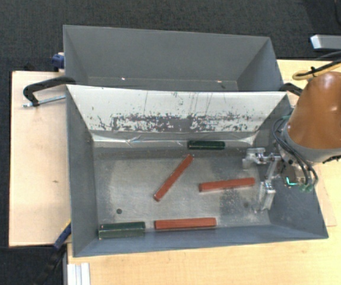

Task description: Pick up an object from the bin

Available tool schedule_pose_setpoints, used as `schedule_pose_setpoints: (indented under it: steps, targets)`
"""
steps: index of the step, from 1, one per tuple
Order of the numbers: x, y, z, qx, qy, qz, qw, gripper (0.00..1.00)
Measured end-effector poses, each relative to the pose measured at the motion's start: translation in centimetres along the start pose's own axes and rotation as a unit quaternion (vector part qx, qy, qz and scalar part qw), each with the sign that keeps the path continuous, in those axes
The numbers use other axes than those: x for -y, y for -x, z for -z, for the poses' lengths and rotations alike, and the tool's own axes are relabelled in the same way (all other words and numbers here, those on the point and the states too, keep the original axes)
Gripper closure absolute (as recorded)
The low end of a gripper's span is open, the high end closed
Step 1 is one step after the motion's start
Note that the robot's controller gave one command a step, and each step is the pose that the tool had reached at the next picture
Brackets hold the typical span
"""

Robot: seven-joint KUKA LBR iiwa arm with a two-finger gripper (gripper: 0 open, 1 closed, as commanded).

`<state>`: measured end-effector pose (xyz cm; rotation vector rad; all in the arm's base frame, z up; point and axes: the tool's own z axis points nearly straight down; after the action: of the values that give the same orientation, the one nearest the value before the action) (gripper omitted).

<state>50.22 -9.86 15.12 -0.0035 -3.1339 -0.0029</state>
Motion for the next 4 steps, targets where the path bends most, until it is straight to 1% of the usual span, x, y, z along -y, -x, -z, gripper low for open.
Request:
schedule_pose_setpoints:
  steps: [1,2,3,4]
  targets:
    - [0.0,0.2,0.4,0.0044,-0.001,0.001,1.0000,0.00]
    - [-3.6,1.5,-7.9,0.0063,0.000,-0.093,0.9956,1.00]
    - [-3.6,1.5,-7.9,0.0063,0.000,-0.093,0.9956,1.00]
    - [-1.3,-1.1,5.1,0.0067,-0.001,-0.024,0.9997,1.00]
